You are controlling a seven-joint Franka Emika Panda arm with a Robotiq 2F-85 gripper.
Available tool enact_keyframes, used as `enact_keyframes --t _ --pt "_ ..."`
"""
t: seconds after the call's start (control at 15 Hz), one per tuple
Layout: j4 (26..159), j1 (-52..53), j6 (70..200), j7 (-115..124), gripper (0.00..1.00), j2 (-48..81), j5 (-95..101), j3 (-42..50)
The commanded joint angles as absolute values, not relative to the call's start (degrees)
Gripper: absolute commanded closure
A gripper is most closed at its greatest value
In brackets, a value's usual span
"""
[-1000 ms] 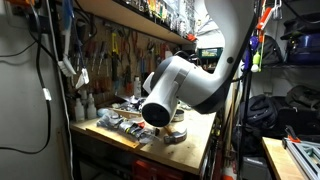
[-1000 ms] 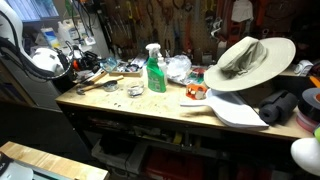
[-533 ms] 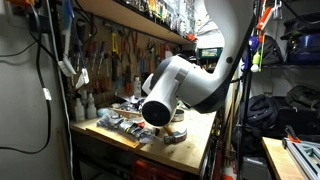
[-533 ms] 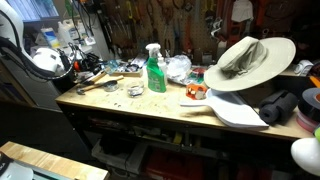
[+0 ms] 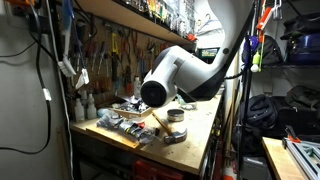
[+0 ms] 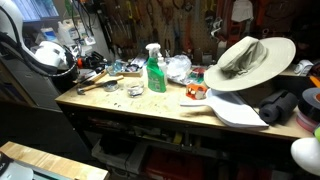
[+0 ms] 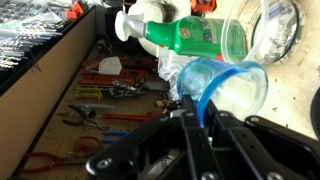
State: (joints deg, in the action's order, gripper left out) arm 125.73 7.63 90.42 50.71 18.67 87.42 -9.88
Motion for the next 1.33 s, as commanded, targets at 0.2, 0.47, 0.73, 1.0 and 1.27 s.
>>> enact_keyframes --t 0.2,0.47,0.73,1.0,1.27 --pt "131.31 2.80 113.11 41.44 0.96 4.64 83.70 -8.64" --pt "132.31 1.27 127.53 31.41 0.97 -0.56 75.18 -5.77" --pt "133.04 1.20 133.07 17.54 0.96 -3.46 60.52 -3.42" --pt "132.46 1.64 131.77 4.29 0.96 -4.53 45.38 -2.71" --pt "131.90 1.70 130.89 -5.79 0.97 -4.92 32.86 -2.48"
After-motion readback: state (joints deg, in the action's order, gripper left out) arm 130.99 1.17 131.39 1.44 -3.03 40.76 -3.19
